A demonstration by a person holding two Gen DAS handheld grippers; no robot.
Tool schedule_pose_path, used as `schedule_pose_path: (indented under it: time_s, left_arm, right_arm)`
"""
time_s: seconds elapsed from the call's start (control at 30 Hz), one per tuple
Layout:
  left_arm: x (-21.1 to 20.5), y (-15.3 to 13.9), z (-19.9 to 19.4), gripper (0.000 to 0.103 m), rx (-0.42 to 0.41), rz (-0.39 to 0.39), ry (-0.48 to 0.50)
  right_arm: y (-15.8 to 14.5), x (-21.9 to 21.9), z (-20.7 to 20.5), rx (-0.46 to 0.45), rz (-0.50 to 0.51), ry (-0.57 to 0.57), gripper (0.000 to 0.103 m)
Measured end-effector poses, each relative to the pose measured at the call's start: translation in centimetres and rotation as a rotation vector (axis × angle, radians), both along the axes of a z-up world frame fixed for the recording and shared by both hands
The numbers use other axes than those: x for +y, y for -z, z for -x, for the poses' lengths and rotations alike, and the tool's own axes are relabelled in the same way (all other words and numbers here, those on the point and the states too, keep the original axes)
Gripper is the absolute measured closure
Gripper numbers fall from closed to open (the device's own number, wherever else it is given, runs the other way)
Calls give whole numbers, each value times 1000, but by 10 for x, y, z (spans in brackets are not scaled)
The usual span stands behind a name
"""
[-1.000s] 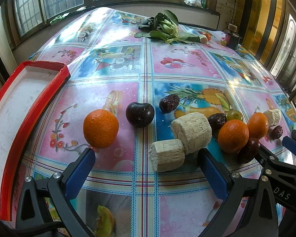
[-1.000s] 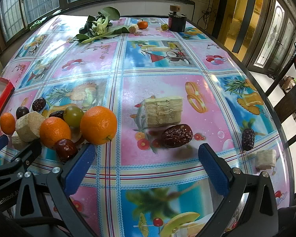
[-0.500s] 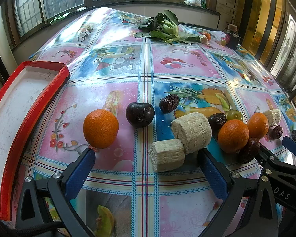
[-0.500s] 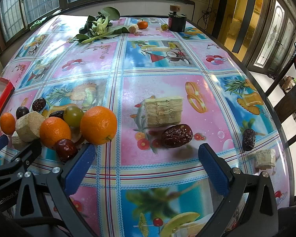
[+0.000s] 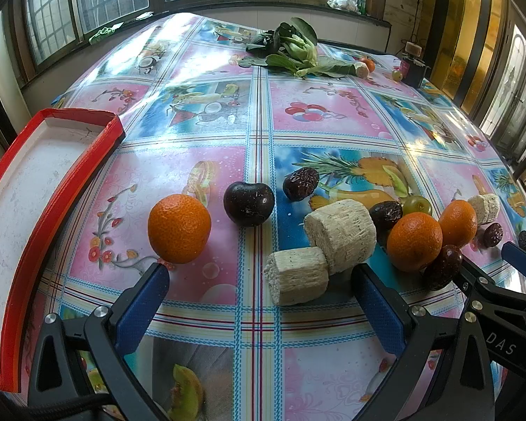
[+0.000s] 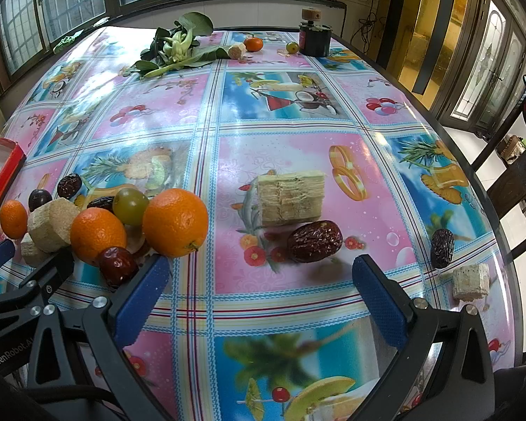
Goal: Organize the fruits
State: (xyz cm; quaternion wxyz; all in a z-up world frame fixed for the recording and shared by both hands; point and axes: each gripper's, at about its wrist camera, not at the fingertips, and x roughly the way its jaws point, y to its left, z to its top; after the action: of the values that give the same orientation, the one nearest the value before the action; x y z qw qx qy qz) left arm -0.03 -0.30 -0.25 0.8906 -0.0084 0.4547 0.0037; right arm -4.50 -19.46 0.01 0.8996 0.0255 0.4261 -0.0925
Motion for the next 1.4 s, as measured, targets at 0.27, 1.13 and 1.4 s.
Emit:
schedule_pose_path:
  time_s: [0.27,1.13,1.4]
  left_arm:
    - [0,0,0,0,0,0,0]
    - [4,-1,-6,0,56,0,28]
    - [3,-3,-12,0,133,-3,73]
  right_arm:
    - [0,0,0,0,0,0,0]
    - [0,0,0,0,0,0,0]
    - [0,0,1,0,-1,-7,0]
